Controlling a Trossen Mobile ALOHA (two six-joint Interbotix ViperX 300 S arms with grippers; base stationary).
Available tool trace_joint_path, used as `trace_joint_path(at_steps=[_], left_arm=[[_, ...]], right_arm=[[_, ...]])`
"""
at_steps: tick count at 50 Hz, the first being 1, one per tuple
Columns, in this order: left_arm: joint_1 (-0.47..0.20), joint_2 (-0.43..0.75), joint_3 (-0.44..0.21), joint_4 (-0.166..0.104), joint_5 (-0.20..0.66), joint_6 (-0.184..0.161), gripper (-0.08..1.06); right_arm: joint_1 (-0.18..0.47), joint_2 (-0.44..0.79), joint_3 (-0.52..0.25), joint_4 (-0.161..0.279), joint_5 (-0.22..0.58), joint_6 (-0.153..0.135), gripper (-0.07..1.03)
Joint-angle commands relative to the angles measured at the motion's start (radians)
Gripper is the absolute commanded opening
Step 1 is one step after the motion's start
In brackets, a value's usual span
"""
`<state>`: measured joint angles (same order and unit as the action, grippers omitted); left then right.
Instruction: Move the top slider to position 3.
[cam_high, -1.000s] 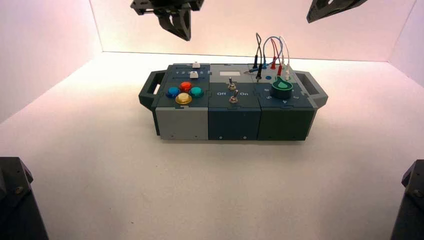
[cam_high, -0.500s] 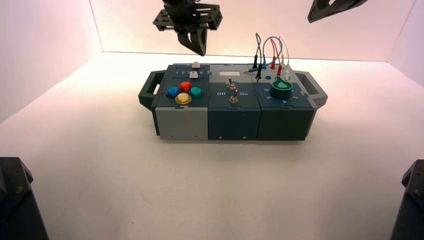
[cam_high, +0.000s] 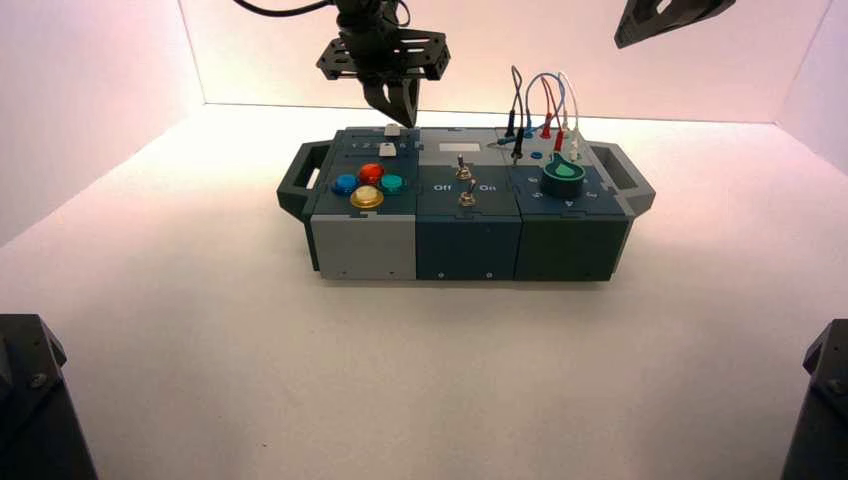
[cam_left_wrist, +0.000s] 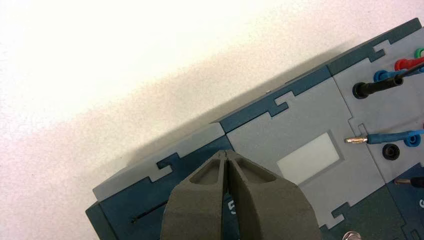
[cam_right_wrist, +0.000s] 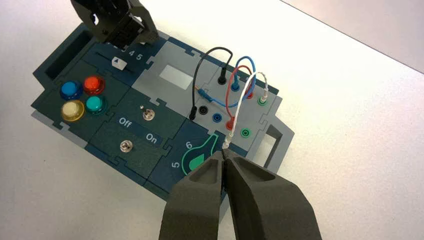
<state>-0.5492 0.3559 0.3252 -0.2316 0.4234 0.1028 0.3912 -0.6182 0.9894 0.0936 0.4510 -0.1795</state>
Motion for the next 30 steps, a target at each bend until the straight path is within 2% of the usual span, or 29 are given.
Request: trace_joint_path(at_steps=[1, 8, 30], left_arm=[[0.005, -0.026, -0.018, 0.009, -0.006, 0.0, -0.03], [0.017, -0.031, -0.012, 0.018, 0.002, 0.002, -0.03], [0.037, -0.049, 0.006, 0.021, 0.003, 0.008, -0.03]], right_arm=[[0.002, -0.003, -0.012, -0.003, -0.009, -0.002, -0.02], [0.003, -0.003, -0.011, -0.003, -0.009, -0.002, -0.02], [0.002, -0.005, -0.012, -0.005, -0.009, -0.002, -0.02]])
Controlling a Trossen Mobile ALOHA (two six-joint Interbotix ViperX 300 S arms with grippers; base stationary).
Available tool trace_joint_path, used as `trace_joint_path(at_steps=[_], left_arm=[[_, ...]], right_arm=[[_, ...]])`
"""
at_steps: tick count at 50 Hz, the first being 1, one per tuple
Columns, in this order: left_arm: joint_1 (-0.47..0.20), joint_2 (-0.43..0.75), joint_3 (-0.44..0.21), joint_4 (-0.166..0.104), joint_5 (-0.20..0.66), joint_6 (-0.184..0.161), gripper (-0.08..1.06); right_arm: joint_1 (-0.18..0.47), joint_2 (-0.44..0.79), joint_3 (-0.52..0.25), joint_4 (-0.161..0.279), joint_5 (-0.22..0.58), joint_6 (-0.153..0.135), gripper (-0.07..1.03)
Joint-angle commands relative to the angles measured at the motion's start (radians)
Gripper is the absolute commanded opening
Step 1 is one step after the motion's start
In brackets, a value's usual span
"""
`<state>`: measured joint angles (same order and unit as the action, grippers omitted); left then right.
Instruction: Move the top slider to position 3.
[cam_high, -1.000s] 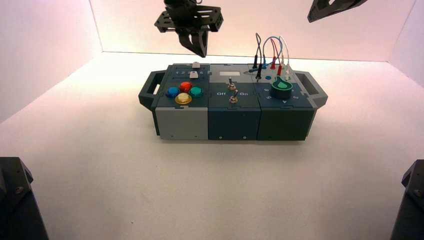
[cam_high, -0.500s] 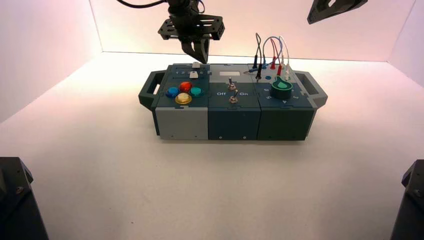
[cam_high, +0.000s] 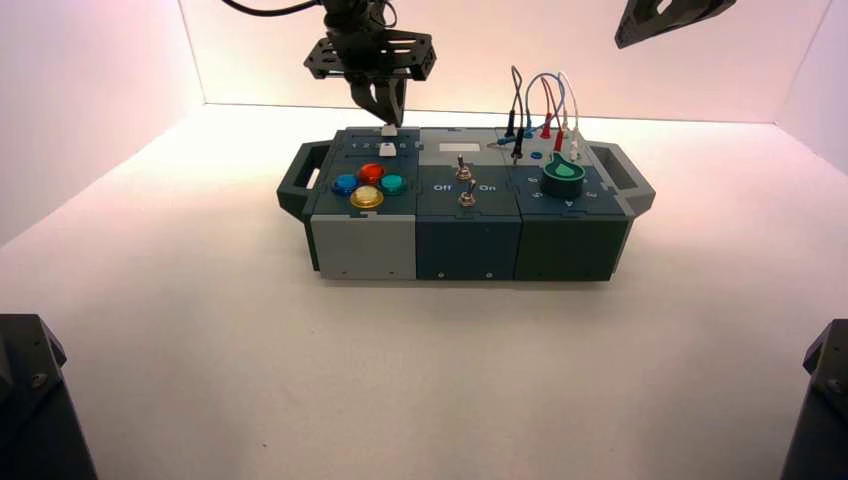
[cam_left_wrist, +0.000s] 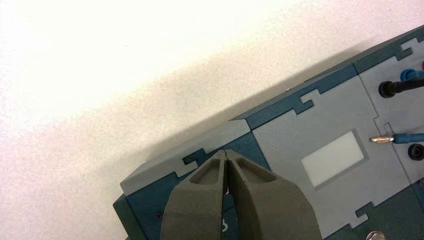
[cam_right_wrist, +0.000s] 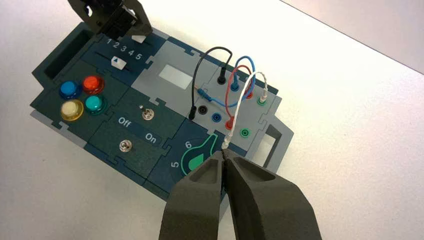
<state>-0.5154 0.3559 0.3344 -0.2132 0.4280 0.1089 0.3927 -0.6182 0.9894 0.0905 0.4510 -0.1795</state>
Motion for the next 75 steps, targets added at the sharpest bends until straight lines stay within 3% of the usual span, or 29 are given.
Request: trace_joint_path(at_steps=[1, 19, 36, 52, 75], left_arm=[[0.005, -0.051, -0.003, 0.003, -0.002, 0.002, -0.03], [0.011, -0.077, 0.002, 0.006, 0.017, 0.008, -0.03], [0.011, -0.086, -0.006, -0.012, 0.034, 0.0, -0.03], [0.006, -0.075, -0.023, -0.028, 0.074, -0.041, -0.03], [0.006, -0.038, -0.054, -0.028, 0.095, -0.046, -0.03]], right_arm=[[0.002, -0.003, -0.012, -0.002, -0.009, -0.002, -0.02], [0.002, -0.003, -0.012, -0.002, -0.009, 0.0, -0.02], [0.0, -0.003, -0.011, -0.002, -0.009, -0.002, -0.02], [0.0, -0.003, -0.011, -0.002, -0.009, -0.002, -0.02], [0.002, -0.003, -0.011, -0.002, -0.009, -0.002, -0.02]])
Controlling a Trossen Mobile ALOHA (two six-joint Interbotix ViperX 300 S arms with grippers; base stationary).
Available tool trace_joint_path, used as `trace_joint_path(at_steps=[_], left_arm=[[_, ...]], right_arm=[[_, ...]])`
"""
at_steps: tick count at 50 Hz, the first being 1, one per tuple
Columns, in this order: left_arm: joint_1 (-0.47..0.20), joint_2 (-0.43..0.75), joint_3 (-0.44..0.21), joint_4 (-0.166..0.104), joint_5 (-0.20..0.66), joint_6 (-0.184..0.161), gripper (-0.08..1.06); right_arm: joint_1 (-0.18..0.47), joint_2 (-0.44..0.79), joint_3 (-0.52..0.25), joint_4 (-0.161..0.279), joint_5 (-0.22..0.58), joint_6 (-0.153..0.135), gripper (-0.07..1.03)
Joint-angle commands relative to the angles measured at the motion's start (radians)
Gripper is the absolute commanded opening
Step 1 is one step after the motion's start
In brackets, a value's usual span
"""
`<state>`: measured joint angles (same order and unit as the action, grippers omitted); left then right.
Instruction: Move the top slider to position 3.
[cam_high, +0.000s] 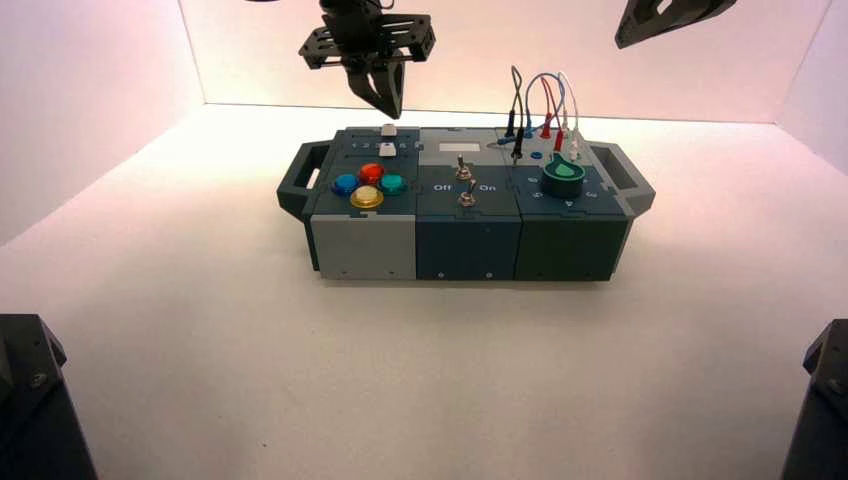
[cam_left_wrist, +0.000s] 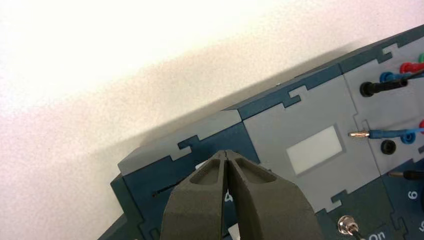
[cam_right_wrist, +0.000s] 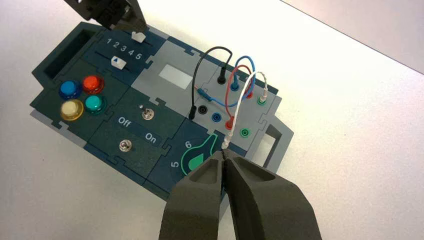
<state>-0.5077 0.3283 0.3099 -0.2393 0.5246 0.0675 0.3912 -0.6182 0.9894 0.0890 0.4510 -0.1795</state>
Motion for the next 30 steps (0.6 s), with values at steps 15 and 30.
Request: trace_joint_path(at_steps=[15, 30], left_arm=[[-0.002, 0.003, -0.034, 0.008, 0.005, -0.003, -0.03], [0.0, 0.015, -0.026, 0.023, 0.005, 0.0, -0.03]], right_arm=[[0.002, -0.003, -0.009, -0.002, -0.009, -0.002, -0.02], [0.002, -0.003, -0.009, -0.002, -0.008, -0.002, -0.02]])
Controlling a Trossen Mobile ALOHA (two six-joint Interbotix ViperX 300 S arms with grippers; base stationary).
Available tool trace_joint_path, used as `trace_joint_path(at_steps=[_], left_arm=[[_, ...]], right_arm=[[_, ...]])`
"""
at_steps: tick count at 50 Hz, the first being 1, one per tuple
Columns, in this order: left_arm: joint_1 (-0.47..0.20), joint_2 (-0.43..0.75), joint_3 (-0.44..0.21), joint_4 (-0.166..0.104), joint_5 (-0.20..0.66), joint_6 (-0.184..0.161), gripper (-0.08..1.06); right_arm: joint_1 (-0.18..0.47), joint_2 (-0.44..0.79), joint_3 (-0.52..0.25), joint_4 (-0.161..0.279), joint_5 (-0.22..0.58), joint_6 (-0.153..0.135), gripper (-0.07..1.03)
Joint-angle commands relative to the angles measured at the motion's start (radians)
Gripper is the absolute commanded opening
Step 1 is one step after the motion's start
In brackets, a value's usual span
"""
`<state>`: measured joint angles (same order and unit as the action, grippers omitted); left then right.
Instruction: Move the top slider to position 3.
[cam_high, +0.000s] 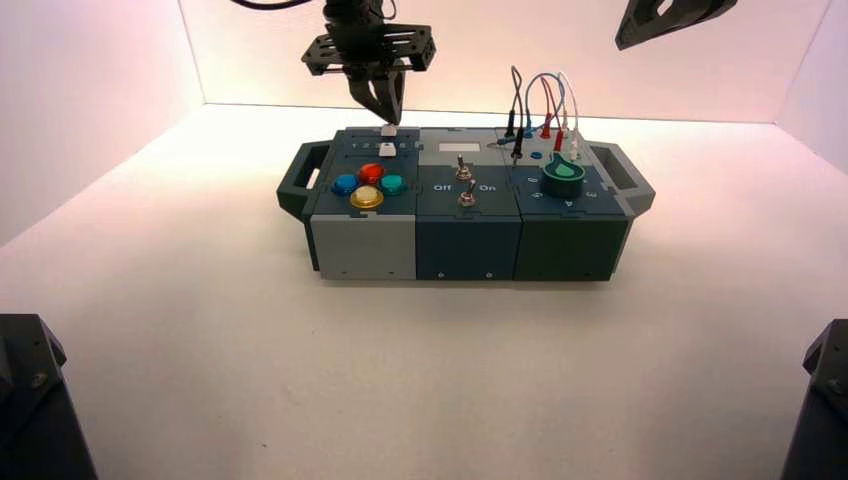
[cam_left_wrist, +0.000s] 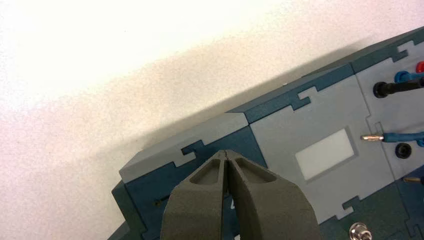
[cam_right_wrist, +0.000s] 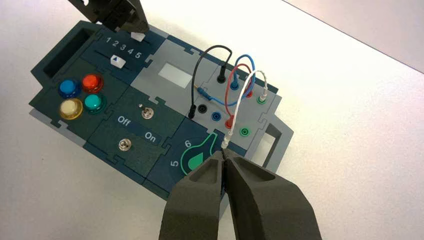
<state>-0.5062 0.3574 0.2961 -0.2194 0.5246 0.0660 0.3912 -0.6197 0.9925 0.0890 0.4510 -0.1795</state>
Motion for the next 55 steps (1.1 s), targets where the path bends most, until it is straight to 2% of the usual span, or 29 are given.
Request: trace_joint_path(at_steps=[1, 10, 20, 26, 36, 49, 55], left_arm=[[-0.002, -0.014, -0.012, 0.003, 0.005, 0.002, -0.03], [0.0, -0.014, -0.015, 0.003, 0.006, 0.002, -0.03], [0.0, -0.015, -0.035, -0.018, 0.026, -0.005, -0.03], [-0.002, -0.014, -0.046, -0.021, 0.049, -0.028, -0.03], [-0.011, -0.014, -0.064, -0.023, 0.1, -0.058, -0.03], [-0.011, -0.009, -0.066, -0.021, 0.117, -0.058, -0.03], [-0.008, -0.003, -0.067, -0.006, 0.114, -0.055, -0.03]], right_arm=[[0.002, -0.002, -0.012, -0.003, -0.009, 0.0, -0.02], [0.003, -0.002, -0.012, -0.003, -0.008, 0.0, -0.02], [0.002, -0.002, -0.012, -0.003, -0.009, 0.0, -0.02], [0.002, -0.002, -0.012, -0.003, -0.008, 0.0, -0.02], [0.002, -0.002, -0.014, -0.003, -0.008, -0.002, -0.02], [0.003, -0.002, -0.012, -0.005, -0.008, 0.0, -0.02], [0.003, -0.003, -0.012, -0.005, -0.008, -0.002, -0.02]])
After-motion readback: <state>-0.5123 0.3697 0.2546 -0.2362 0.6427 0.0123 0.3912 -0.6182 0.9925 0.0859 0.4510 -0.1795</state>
